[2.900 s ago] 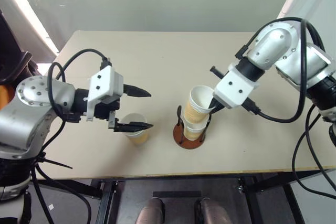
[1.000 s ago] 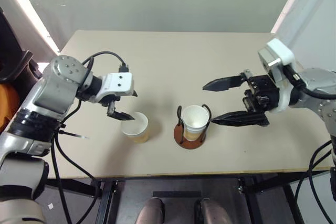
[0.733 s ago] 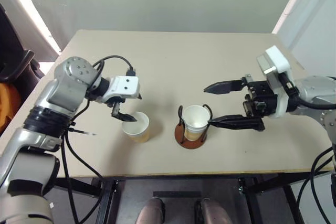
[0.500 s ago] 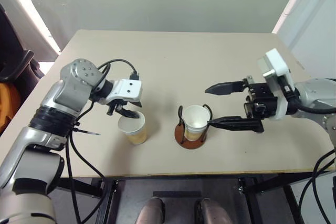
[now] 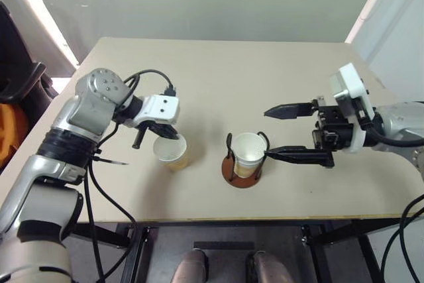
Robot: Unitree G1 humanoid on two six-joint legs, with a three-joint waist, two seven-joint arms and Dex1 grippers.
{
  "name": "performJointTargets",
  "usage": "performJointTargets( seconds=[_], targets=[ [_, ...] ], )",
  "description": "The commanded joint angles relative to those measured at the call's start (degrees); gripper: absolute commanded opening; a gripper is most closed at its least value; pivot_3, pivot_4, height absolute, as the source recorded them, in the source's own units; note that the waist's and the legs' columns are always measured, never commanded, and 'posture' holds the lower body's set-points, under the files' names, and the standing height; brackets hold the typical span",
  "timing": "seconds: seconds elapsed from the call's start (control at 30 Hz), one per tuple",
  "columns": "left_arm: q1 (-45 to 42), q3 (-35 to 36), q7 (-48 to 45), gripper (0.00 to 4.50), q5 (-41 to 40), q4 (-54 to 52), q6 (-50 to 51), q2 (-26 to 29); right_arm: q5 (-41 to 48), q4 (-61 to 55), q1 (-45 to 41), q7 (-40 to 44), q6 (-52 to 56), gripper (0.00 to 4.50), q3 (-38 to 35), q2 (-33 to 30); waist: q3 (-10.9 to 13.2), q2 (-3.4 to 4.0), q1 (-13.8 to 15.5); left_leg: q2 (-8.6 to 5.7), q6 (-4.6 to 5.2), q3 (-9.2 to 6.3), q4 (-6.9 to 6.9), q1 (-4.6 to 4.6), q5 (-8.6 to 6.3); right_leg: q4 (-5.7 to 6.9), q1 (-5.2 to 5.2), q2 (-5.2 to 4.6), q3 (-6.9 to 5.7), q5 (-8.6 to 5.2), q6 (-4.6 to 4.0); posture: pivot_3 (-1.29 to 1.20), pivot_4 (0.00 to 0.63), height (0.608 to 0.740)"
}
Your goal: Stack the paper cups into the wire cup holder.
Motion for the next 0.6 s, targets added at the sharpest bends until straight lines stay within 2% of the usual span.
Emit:
performJointTargets(
  seconds=[0.03,0.17,0.3,0.4,0.5,0.6],
  targets=[
    [-3.37,-0.08,-2.43,0.03,-7.73,-2.61,0.3,2.17,0.31,-0.78,1.12,3.3,-1.16,4.5,-4.39,-2.93,0.0,0.0,0.08,0.0,0.01,0.0,-0.01,-0.05,0.0,-0.09,0.0,0.0,0.0,0.03,0.04,0.0,0.15,0.74],
    [-10.54,-1.55,-2.43,0.03,-16.38,-0.52,0.71,2.88,-0.99,0.33,3.62,4.83,-1.79,4.5,-7.6,-6.03,0.0,0.0,0.36,0.0,0.05,0.0,0.01,-0.25,-0.03,-0.42,-0.01,0.01,-0.02,0.14,0.23,0.0,0.15,0.74],
    [-22.33,-7.39,-2.43,0.03,-25.74,4.48,-0.89,0.7,-2.55,1.46,5.29,5.17,-2.67,4.5,-9.54,-7.79,0.0,0.01,0.7,-0.02,0.22,-0.03,0.34,-0.59,-0.15,-0.57,-0.08,-0.01,-0.02,0.22,0.36,0.0,0.15,0.74],
    [-28.95,-13.21,-2.43,0.03,-30.31,8.06,-3.96,-1.63,-3.33,2.23,4.18,4.64,-3.1,4.5,-9.24,-7.76,0.01,0.04,0.73,-0.04,0.36,0.02,0.69,-0.75,-0.28,-0.61,-0.09,-0.04,0.02,0.28,0.47,0.0,0.15,0.74],
    [-35.2,-18.63,-2.43,0.03,-34.86,11.86,-7.03,-6.35,-3.65,1.88,4.42,4.91,-3.31,4.5,-9.6,-7.99,0.03,0.07,0.78,-0.07,0.45,0.09,0.87,-0.79,-0.34,-0.66,-0.03,-0.07,0.07,0.38,0.68,0.0,0.15,0.74],
    [-37.87,-23.38,-2.43,0.03,-36.9,14.77,-9.52,-8.88,-3.63,1.48,5.14,4.93,-3.13,4.5,-10.25,-8.3,0.06,0.08,0.89,-0.12,0.5,0.13,0.97,-0.85,-0.36,-0.7,-0.01,-0.13,0.12,0.49,0.86,0.0,0.15,0.74]
  ],
)
